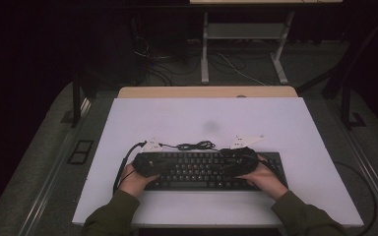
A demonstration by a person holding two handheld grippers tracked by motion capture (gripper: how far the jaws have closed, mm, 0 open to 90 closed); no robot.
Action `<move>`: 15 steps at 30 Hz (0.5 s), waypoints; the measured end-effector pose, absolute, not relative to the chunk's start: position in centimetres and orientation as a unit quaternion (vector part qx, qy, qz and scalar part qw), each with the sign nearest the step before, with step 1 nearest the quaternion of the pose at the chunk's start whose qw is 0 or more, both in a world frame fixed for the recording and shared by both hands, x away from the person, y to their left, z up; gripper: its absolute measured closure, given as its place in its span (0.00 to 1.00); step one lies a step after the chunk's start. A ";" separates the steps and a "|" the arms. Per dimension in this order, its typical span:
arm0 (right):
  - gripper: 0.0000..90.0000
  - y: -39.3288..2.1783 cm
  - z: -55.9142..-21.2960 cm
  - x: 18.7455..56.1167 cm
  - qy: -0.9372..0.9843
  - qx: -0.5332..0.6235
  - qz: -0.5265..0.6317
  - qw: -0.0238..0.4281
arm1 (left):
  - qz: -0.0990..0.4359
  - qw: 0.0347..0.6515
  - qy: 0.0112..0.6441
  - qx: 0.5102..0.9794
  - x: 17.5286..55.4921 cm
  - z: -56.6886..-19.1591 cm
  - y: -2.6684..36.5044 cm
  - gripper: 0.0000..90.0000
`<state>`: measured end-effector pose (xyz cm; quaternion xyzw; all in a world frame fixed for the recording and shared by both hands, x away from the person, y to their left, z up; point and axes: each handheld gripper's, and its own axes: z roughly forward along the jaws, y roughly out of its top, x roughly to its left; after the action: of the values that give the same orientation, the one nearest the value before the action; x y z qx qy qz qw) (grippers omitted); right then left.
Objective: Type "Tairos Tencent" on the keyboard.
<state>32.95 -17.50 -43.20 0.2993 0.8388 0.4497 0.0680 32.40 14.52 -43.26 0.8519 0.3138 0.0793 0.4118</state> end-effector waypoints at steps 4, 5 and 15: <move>0.30 -17.5 -43.2 33.0 0.839 0.300 0.450 0.066 | 0.080 0.414 0.316 0.850 32.2 -43.1 14.5 0.97; 0.31 -17.5 -43.2 33.0 0.837 0.302 0.452 0.063 | 0.080 0.414 0.316 0.850 32.2 -43.1 14.5 0.96; 0.56 -17.3 -43.0 33.0 0.833 0.297 0.463 0.058 | 0.067 0.424 0.318 0.845 31.7 -43.1 14.6 0.83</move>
<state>32.95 -17.27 -42.96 0.2967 0.8333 0.4628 0.0580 31.72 14.60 -43.06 0.8453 0.3182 0.0670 0.4238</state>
